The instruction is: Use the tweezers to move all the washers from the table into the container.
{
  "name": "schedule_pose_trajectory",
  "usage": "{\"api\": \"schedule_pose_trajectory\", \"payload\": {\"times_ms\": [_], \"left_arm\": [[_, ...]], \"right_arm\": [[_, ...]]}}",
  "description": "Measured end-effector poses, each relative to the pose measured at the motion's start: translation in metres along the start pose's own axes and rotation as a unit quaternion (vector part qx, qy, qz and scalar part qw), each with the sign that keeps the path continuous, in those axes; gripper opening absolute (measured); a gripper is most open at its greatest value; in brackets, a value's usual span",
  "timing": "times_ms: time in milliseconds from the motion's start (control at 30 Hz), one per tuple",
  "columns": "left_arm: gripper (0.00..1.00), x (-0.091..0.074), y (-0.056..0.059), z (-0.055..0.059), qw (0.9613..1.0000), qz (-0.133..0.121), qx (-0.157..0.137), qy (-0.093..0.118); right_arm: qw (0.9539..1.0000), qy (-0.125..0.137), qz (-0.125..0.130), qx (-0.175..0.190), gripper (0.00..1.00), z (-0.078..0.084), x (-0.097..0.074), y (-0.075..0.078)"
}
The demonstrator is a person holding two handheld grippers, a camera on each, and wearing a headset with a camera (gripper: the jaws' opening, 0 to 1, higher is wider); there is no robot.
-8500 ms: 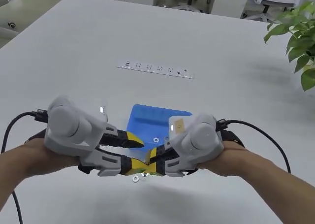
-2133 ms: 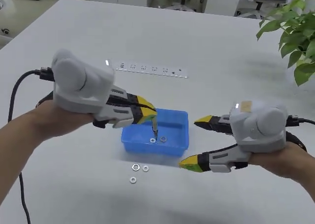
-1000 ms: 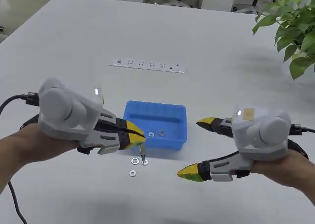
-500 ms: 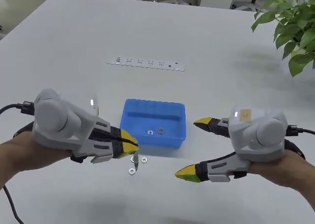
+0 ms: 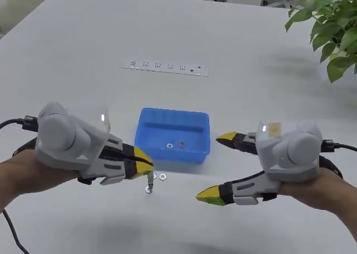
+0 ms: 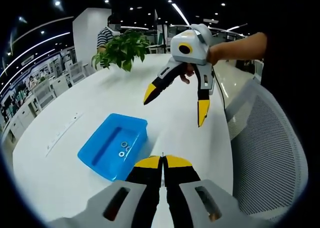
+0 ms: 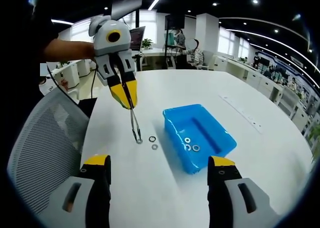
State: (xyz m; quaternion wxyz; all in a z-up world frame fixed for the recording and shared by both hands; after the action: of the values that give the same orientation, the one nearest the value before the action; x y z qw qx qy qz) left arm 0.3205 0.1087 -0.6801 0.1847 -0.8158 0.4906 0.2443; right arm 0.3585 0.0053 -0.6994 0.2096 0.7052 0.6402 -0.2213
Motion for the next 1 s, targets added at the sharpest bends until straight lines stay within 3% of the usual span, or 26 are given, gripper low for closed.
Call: {"api": "schedule_pose_trajectory", "payload": {"times_ms": [267, 467, 633, 1000], "left_arm": [[0.05, 0.000, 0.000, 0.002, 1.0000, -0.001, -0.001, 0.003], [0.05, -0.001, 0.001, 0.002, 0.9998, 0.009, 0.014, -0.006], [0.05, -0.001, 0.003, 0.002, 0.9995, 0.021, 0.023, -0.009], [0.05, 0.001, 0.004, 0.002, 0.9990, 0.030, 0.030, -0.012]], "right_arm": [[0.9999, -0.002, -0.010, -0.004, 0.79, -0.002, 0.006, -0.005], [0.9995, -0.003, -0.030, -0.014, 0.75, -0.005, 0.015, -0.013], [0.9977, -0.001, -0.056, -0.037, 0.67, -0.011, 0.024, -0.023], [0.9936, -0.009, -0.087, -0.071, 0.48, -0.016, 0.047, -0.031]]}}
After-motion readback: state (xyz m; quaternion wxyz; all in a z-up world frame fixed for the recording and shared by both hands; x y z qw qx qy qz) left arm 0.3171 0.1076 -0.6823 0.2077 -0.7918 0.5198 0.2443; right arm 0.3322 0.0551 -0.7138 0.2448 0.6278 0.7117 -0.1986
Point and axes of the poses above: the centre of the closed fingertips' face, and the gripper's own axes: x roughly forward along the fingers, y roughly to its right, z roughly out of its underside, the point moved 2 cm from there along -x, roughly backward along the fingers, and after that the axes turned 2 degrees about -z, right-handed, at the moved point
